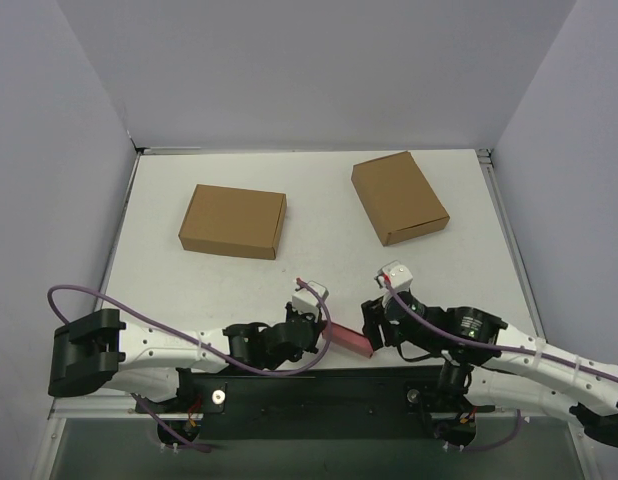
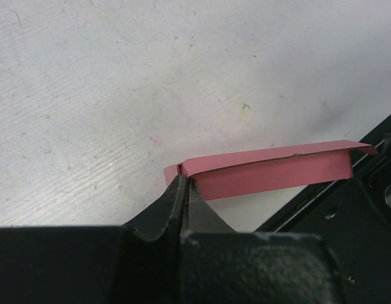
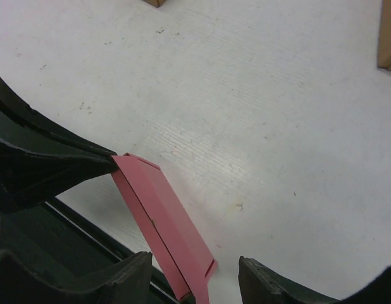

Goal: Fold the paper box

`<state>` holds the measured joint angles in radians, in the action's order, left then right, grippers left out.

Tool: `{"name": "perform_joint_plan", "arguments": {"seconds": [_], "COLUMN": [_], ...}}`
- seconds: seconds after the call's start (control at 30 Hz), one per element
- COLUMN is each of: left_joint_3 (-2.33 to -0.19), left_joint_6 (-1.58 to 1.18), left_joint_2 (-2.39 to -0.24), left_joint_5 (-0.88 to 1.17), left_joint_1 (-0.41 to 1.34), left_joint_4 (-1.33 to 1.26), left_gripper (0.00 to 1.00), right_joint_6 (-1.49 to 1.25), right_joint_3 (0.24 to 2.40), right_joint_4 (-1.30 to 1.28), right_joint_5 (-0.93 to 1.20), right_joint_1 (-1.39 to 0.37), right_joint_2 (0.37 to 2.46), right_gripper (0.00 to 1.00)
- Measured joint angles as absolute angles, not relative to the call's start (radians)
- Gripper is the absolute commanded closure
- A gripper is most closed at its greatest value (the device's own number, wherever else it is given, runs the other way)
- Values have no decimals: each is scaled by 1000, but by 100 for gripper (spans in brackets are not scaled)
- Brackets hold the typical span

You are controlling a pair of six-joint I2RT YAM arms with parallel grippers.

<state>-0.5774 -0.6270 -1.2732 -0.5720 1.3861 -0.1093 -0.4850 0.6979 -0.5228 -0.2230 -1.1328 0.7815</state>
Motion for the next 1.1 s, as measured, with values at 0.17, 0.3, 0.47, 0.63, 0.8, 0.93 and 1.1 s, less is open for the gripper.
{"name": "perform_joint_plan", "arguments": {"seconds": [0.17,0.3,0.47,0.63,0.8,0.93,1.1], "left_joint_3": [-590,-609,-618,-621,-621,-621,-622], "left_joint_6": [-636,-641,-646,-647,-647,-647,-647], "left_joint_2": [-1284,-1304,-1314,-1319,-1319,-1319,-1319], "left_joint_5": [-578,-580,-580,-580,-580,-579,-579], "left_joint_1": [1386,1386,1386,1386,1386,1386,1386], "left_joint_4": [-98,-91,-88,-89,-89,-89,-88], "left_gripper": [100,100,100,100,100,100,100], "right_joint_6": [-604,-663,-729,-783,-823,-839,-842], "right_joint_3": [729,730,730,730,730,730,728], "right_joint_4": [-673,-748,-780,-786,-788,-788,-787], "right_joint_5": [-248,-253,-289,-345,-416,-448,-462], "right_joint_1": [-1134,-1163,-1276,-1319,-1337,-1344,-1345], "right_joint_2": [727,725,770,854,952,1004,1012], "right_gripper": [50,55,58,64,67,71,76]}}
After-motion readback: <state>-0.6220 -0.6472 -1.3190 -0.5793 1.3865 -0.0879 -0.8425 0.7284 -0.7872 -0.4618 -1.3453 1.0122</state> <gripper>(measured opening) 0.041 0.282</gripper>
